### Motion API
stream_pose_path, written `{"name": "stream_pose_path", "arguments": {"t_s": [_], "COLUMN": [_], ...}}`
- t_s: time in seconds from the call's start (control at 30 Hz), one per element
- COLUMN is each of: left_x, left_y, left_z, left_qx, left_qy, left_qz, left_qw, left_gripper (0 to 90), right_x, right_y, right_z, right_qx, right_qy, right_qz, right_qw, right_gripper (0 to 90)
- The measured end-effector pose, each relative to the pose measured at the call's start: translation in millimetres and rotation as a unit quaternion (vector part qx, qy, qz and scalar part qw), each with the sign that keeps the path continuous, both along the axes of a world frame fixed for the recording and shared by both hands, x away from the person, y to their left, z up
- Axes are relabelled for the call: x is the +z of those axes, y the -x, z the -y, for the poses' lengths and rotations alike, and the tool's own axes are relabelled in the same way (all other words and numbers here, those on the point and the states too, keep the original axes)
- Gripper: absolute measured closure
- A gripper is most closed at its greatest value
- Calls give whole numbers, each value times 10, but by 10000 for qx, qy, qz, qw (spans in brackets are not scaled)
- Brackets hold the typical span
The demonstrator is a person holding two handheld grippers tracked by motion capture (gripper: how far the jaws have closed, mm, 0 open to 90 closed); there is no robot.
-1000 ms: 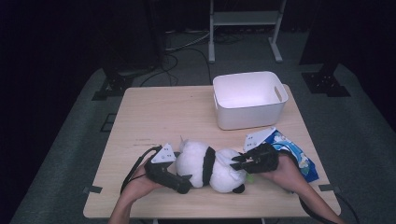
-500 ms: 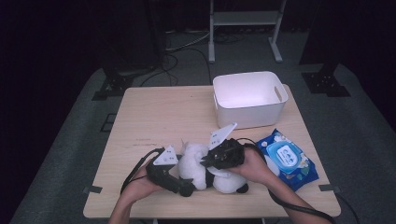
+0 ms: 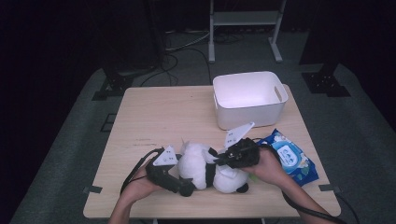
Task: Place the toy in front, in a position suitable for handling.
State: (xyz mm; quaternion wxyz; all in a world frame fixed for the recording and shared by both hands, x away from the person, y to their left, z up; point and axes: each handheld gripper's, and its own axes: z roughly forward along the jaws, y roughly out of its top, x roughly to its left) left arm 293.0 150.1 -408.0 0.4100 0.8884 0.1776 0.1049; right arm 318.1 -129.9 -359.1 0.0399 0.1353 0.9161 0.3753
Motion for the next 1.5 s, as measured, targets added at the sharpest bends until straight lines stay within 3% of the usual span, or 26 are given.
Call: {"name": "stream_pose_path", "arguments": {"t_s": [0.13,0.27,0.57,0.8,1.0,1.37,1.5], "left_x": [1,-16,-35,-50,-61,-75,-83], "left_y": [-2,-4,-8,-6,-6,-11,-11], "left_z": [-15,-28,-71,-74,-73,-69,-73], "left_qx": [8,-12,-74,-100,-100,-106,-104], "left_qy": [13,-65,-140,-179,-217,-244,-215], "left_qz": [-27,-41,-129,-121,-116,-158,-199], "left_qw": [10000,10000,9998,9997,9996,9995,9995], "left_gripper": [113,113,113,102,101,99,97], "right_x": [-39,-61,-93,-110,-96,-101,-117], "right_y": [83,141,156,177,215,333,351], "right_z": [148,143,-295,-438,-249,370,369], "right_qx": [-49,35,441,585,463,-67,-60], "right_qy": [-76,-152,-73,-32,-34,-97,-112], "right_qz": [-28,-69,-74,-50,-16,86,70], "right_qw": [10000,9999,9990,9983,9989,9999,9999], "right_gripper": [815,814,807,808,808,808,808]}}
